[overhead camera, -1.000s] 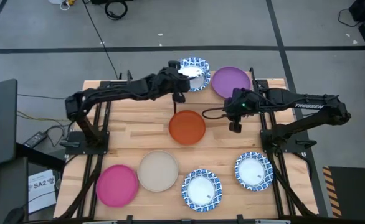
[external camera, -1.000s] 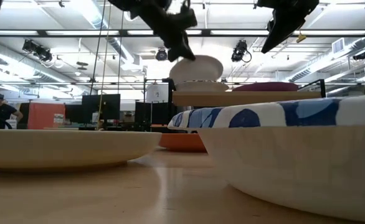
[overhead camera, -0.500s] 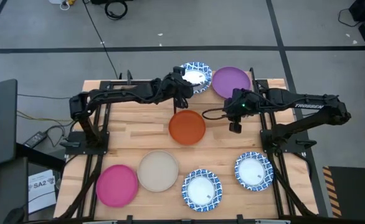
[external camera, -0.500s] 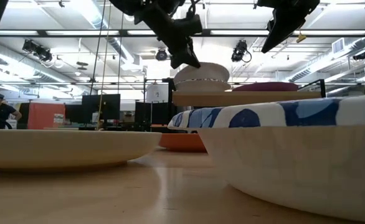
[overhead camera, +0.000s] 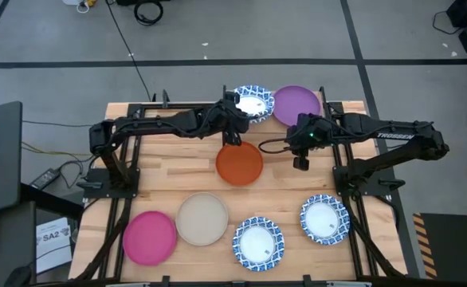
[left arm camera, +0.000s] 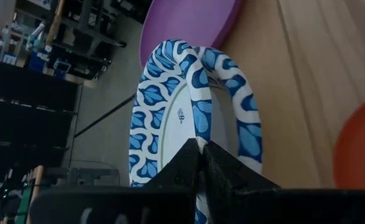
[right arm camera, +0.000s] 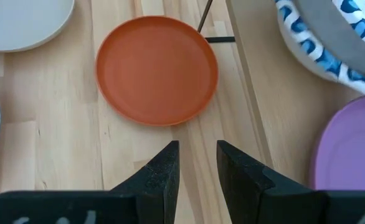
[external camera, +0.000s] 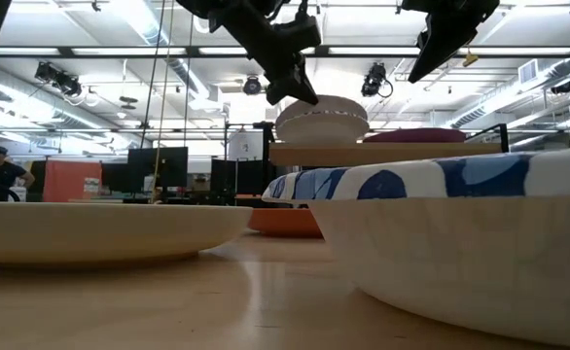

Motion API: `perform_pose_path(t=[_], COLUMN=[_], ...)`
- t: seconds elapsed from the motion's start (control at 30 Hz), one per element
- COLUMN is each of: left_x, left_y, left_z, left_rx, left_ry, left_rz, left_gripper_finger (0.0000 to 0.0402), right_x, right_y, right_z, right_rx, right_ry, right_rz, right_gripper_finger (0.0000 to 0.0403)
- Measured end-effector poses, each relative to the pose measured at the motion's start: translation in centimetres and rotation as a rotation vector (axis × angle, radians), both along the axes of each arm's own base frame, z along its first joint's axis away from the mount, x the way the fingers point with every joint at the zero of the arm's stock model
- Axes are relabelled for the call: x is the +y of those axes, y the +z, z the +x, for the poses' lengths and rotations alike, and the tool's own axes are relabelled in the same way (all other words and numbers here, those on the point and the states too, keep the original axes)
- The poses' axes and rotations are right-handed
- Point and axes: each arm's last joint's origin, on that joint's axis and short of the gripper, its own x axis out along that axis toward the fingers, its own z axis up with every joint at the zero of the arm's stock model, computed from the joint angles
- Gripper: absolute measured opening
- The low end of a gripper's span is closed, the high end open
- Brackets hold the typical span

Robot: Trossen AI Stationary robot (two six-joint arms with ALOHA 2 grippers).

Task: Place and stack plates onto a shelf
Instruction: Stack the white plate on top of the white plate on the shelf

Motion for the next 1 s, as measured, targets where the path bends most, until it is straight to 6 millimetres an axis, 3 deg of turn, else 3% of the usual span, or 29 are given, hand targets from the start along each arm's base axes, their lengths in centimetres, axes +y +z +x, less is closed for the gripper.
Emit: perform_pose_path(t=[0.5, 1.0], left_x=[0.17, -0.09], left_y=[0.03, 0.08], left_z=[-0.20, -0.17], left_rx=[0.017, 0.019], left_ry=[0.076, 0.095], left_rz=[0.040, 0.055], left_gripper_finger=[0.0026, 0.0131], right_x=[0.00, 0.00], right_y=[0.00, 0.00], right_z=[0.00, 0.00], right_rx=[0.000, 0.000], right_ry=[0.000, 0.000], right_rz=[0.000, 0.000], right_gripper_finger=[0.0113, 0.0113])
